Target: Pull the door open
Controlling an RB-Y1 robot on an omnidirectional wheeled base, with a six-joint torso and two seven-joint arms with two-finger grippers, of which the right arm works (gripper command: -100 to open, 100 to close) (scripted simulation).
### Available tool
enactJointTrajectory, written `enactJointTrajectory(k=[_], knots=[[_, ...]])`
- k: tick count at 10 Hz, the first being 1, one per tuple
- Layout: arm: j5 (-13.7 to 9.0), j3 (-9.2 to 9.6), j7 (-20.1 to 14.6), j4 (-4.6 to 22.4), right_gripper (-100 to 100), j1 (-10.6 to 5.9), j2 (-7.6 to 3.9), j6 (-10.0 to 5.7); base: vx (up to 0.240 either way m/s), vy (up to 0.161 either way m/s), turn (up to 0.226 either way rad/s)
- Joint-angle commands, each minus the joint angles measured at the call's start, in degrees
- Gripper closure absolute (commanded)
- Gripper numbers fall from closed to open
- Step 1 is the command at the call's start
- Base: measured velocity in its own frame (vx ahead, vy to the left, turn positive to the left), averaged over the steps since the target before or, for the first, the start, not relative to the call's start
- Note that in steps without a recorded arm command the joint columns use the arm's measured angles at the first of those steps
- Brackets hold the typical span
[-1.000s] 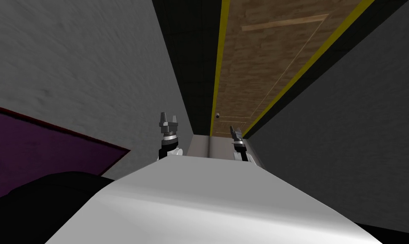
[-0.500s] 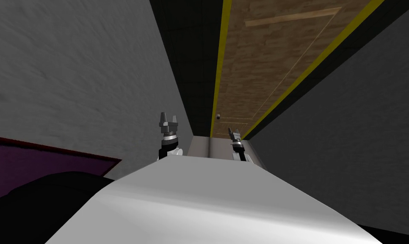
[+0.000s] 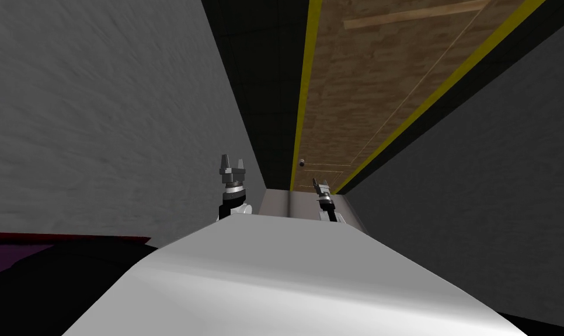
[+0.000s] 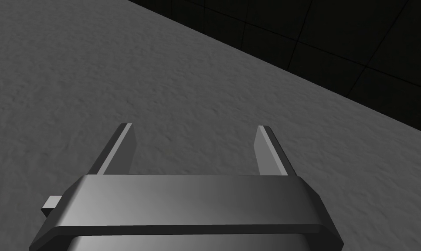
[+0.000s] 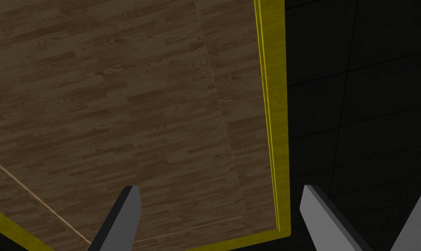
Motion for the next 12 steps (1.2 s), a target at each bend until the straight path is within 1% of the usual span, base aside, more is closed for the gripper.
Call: enactJointTrajectory(k=[1,4,5,9,10,11,12], knots=[[0.5,-0.12,1.9,1.8,-100,-0.39,0.42,-0.24,0.103,0.033,-0.017],[1.2,-0.47,4.8,5.2,-100,-1.40,0.99,-0.65,0.099,0.020,-0.018],[1.7,-0.69,6.7,7.4,-100,-2.05,1.40,-0.91,0.140,0.035,-0.034],[2.5,-1.10,10.1,11.4,-100,-3.26,2.29,-1.40,0.112,0.017,-0.022],[2.9,-1.29,11.7,13.3,-100,-3.82,2.76,-1.62,0.135,0.025,-0.032],[3.1,-1.39,12.5,14.2,-100,-4.10,3.00,-1.73,0.143,0.026,-0.038],[3.5,-1.56,13.9,15.9,-100,-4.59,3.48,-1.93,0.134,0.011,-0.055]])
